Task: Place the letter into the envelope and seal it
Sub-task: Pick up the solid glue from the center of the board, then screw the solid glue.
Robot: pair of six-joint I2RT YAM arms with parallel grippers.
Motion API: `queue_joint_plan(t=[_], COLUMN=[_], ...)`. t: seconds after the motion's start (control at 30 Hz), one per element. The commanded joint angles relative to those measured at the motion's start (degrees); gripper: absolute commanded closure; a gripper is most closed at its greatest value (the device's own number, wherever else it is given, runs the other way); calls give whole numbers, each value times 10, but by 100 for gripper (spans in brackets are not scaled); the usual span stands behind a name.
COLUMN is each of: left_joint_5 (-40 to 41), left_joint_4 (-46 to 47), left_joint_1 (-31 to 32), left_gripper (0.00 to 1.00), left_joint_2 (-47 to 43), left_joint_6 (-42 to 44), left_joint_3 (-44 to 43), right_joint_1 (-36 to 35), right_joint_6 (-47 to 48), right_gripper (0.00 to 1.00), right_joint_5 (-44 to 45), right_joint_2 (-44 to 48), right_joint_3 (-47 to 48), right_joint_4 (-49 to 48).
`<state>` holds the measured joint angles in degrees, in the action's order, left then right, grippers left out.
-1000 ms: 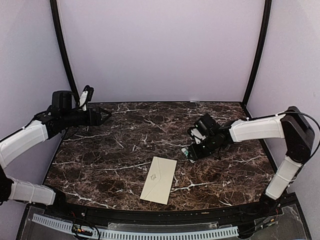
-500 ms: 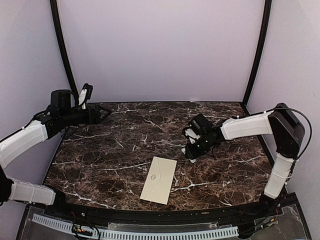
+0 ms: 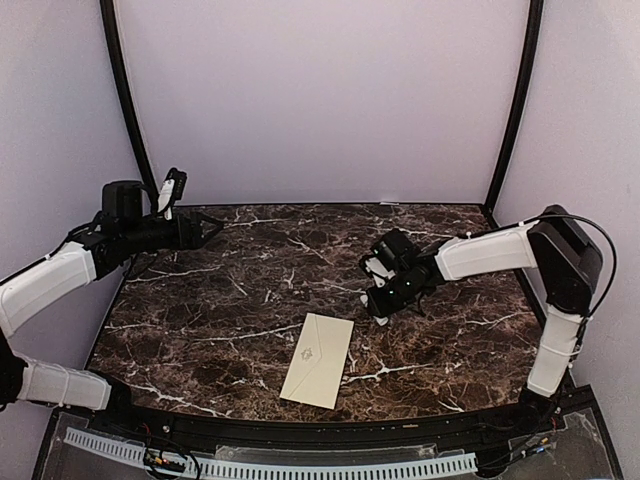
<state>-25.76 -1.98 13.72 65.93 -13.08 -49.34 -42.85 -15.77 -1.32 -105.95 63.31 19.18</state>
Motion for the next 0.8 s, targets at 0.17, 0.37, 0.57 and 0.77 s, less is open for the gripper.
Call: queue_joint_plan(t=[0.17, 0.37, 0.57, 0.77], left_joint_5=[-54, 30, 44, -76], left_joint_4=[78, 281, 380, 433], left_joint_1=[8, 156, 275, 341], left_gripper=[24, 26, 26, 25], left_joint_2=[-53, -124, -95, -31], left_joint_6=[-76, -263, -292, -251], left_joint_3=[51, 148, 129, 59], right_joint_1=[-3, -24, -81, -119], right_joint_6=[-39, -106, -161, -175], right_gripper=[92, 92, 93, 94], right_joint_5=[-77, -254, -288, -328], right_joint_2=[114, 222, 297, 308], right_joint_3=[-50, -126, -151, -125], right_joint_4=[-118, -325, -486, -541])
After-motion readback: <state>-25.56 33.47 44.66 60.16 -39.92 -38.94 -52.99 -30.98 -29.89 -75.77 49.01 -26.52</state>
